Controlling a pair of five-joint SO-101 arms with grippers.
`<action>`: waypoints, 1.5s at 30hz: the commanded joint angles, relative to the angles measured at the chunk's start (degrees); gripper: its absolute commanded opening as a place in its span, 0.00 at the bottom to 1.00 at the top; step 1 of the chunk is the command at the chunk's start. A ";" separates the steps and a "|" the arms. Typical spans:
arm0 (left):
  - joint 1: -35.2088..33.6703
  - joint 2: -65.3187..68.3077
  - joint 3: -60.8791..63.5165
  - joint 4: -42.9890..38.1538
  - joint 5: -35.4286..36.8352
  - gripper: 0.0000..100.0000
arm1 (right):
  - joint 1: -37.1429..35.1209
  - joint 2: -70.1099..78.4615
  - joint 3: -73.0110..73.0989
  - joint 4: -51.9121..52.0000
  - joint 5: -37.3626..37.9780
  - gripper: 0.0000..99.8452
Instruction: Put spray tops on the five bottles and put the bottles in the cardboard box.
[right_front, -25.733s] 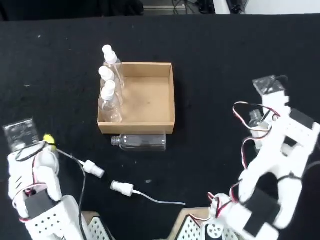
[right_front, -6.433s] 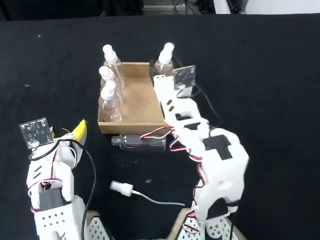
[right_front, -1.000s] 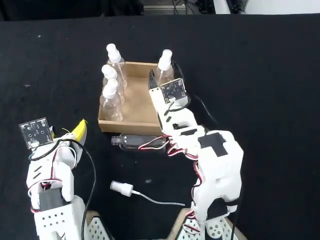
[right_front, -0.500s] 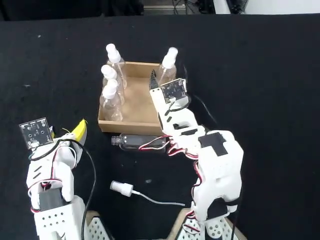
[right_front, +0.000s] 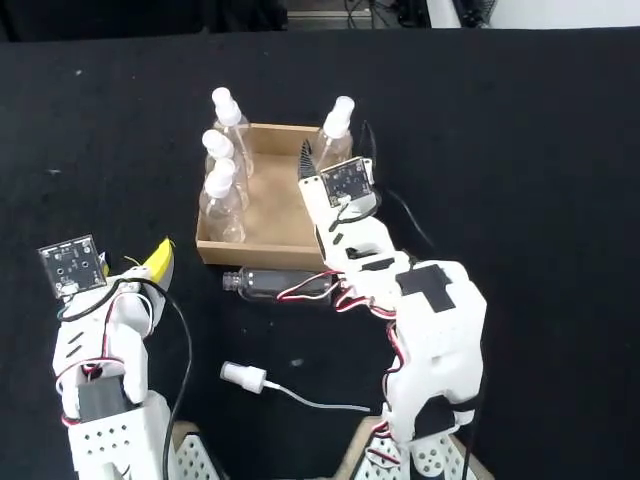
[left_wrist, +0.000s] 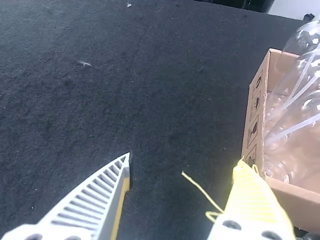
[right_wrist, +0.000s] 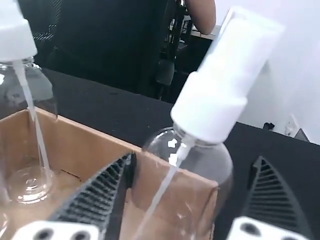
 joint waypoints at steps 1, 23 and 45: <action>-0.40 -0.35 1.27 -1.32 -0.62 0.21 | -0.79 -3.82 -0.48 0.18 0.44 0.32; -0.40 -0.35 1.27 -1.32 -0.62 0.21 | -2.99 -8.92 2.68 3.96 0.35 0.32; -0.40 -0.35 1.27 -1.32 -0.62 0.21 | -2.73 -14.99 7.87 3.43 0.09 0.32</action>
